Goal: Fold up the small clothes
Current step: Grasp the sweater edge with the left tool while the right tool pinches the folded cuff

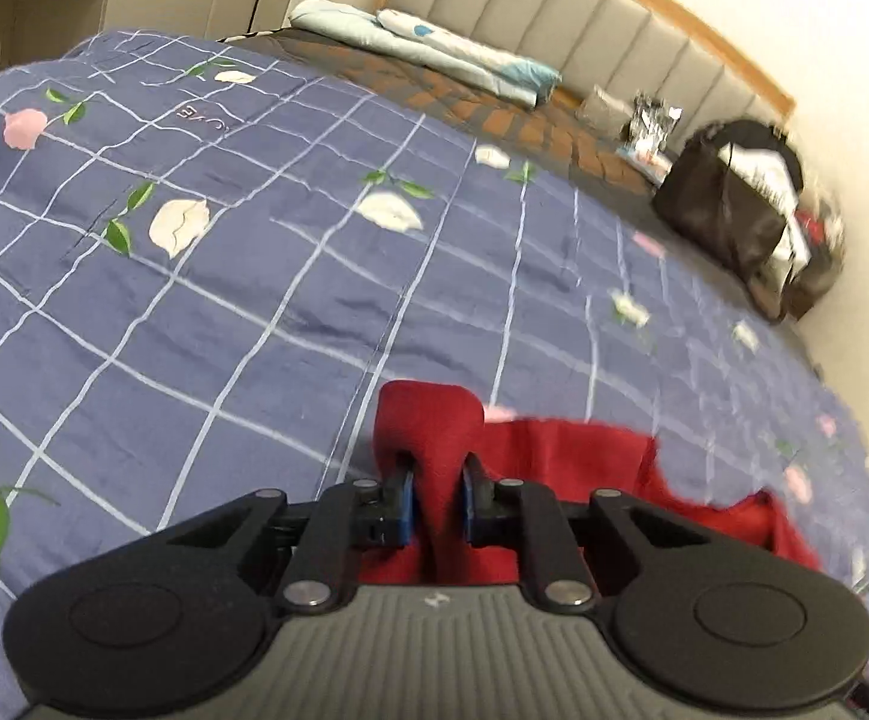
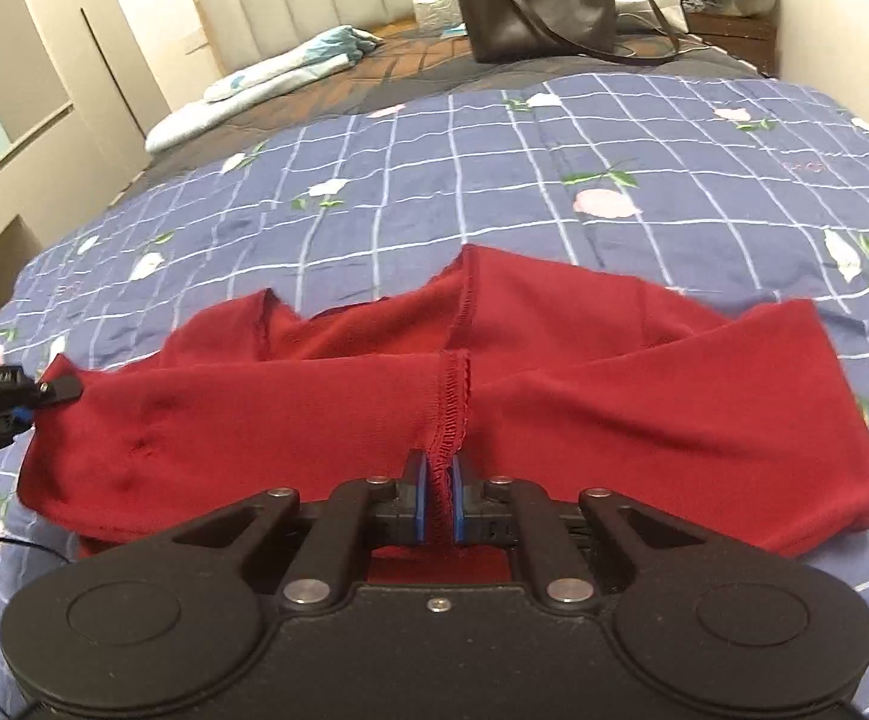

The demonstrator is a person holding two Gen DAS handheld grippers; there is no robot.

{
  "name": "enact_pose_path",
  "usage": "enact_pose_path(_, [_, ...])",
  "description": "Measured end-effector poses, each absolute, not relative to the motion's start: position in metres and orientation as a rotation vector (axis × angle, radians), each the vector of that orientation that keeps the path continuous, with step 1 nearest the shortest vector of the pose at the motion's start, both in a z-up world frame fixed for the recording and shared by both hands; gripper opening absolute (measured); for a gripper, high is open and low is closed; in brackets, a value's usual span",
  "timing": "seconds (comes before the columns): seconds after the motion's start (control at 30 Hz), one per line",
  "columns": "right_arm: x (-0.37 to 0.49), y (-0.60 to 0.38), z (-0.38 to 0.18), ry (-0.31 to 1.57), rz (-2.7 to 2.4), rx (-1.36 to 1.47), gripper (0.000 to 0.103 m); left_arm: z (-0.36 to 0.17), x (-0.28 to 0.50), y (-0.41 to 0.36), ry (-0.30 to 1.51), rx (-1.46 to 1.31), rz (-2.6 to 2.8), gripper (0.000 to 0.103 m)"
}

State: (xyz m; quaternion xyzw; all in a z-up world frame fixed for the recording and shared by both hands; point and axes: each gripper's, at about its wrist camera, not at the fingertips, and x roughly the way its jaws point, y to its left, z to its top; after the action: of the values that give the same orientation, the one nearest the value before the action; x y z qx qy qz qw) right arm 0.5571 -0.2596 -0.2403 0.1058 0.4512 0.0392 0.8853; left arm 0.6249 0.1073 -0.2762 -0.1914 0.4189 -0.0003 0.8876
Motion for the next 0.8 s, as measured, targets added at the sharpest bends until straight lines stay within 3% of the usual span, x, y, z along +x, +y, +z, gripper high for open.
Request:
enact_pose_path(0.1, [0.566,-0.262,-0.256,1.011,0.07,0.228,0.008,-0.288,0.626,0.107,0.949,-0.427,0.066,0.045])
enact_pose_path(0.23, [0.564,-0.267,-0.266,1.04,0.072,0.262,0.011,-0.28,0.6,0.121,0.874,-0.507,0.058,0.071])
enact_pose_path(0.3, [0.56,-0.27,-0.265,1.033,0.075,0.275,0.011,-0.278,0.583,0.129,0.85,-0.517,0.068,0.072])
enact_pose_path(0.4, [0.555,-0.275,-0.267,1.042,0.07,0.3,0.012,-0.286,0.558,0.144,0.876,-0.587,0.082,0.061])
enact_pose_path(0.47, [0.553,-0.277,-0.269,1.048,0.073,0.31,0.012,-0.3,0.545,0.152,0.906,-0.671,0.095,0.046])
enact_pose_path(0.53, [0.551,-0.278,-0.27,1.049,0.078,0.31,0.012,-0.312,0.54,0.159,0.928,-0.748,0.101,0.022])
enact_pose_path(0.57, [0.551,-0.278,-0.27,1.048,0.083,0.306,0.012,-0.317,0.538,0.16,0.931,-0.787,0.1,0.02])
enact_pose_path(0.6, [0.55,-0.278,-0.27,1.048,0.087,0.301,0.012,-0.318,0.538,0.16,0.917,-0.806,0.103,0.013])
enact_pose_path(0.8, [0.545,-0.278,-0.265,1.035,0.094,0.3,0.008,-0.304,0.524,0.163,0.721,-0.99,0.128,0.006])
